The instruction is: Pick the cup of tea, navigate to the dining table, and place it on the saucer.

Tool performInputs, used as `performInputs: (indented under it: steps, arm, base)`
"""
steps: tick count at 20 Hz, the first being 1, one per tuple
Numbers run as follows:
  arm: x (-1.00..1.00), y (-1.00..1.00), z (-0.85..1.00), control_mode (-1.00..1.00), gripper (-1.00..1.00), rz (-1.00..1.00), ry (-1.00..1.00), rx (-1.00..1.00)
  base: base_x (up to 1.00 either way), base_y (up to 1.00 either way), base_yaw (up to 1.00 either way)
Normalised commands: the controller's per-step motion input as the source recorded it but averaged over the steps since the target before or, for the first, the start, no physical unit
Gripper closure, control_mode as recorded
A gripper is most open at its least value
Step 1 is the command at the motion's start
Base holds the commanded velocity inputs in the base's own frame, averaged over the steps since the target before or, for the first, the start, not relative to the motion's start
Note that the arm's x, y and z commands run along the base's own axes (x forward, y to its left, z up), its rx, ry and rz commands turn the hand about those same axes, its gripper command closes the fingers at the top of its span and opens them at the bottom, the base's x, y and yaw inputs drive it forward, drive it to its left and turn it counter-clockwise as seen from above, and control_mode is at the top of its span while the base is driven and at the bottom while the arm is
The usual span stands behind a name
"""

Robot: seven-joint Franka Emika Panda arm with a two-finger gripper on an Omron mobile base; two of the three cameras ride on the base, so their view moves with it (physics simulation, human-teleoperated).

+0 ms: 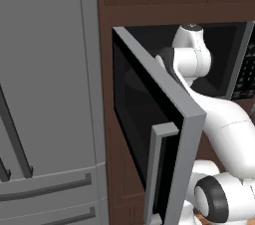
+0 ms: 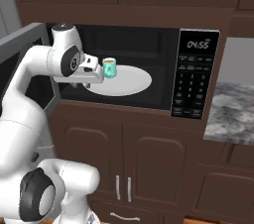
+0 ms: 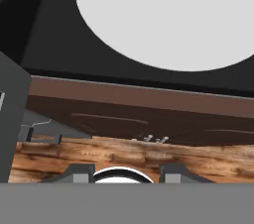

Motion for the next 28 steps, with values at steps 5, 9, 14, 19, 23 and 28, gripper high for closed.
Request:
performInputs:
  steps: [5,9,14,19,23,28]
  arm:
    - [0.18,-0.04,-0.15,-1.00,-1.00,0.00,-0.11,-0.01]
    - [0.68,-0.51,0.00,-1.00,-1.00,0.05,-0.03,0.00]
    - [0.16,-0.13,0.07,-1.00,-1.00,0.02,-0.24,0.10]
    - [0.07,0.02,0.20,-1.00,-1.00,0.00,-0.38,0.06]
    - [0.65,0.29,0.00,-1.00,-1.00,-0.04,-0.07,-0.01]
    - [0.84,0.32,0.00,-1.00,-1.00,-0.07,-0.01,-0.04]
  base:
    - [0.00,0.00,0.00]
    - [0.00,0.00,0.00]
    - [0.00,0.00,0.00]
    - [0.00,0.00,0.00]
    - [0.00,0.00,0.00]
    - [0.00,0.00,0.00]
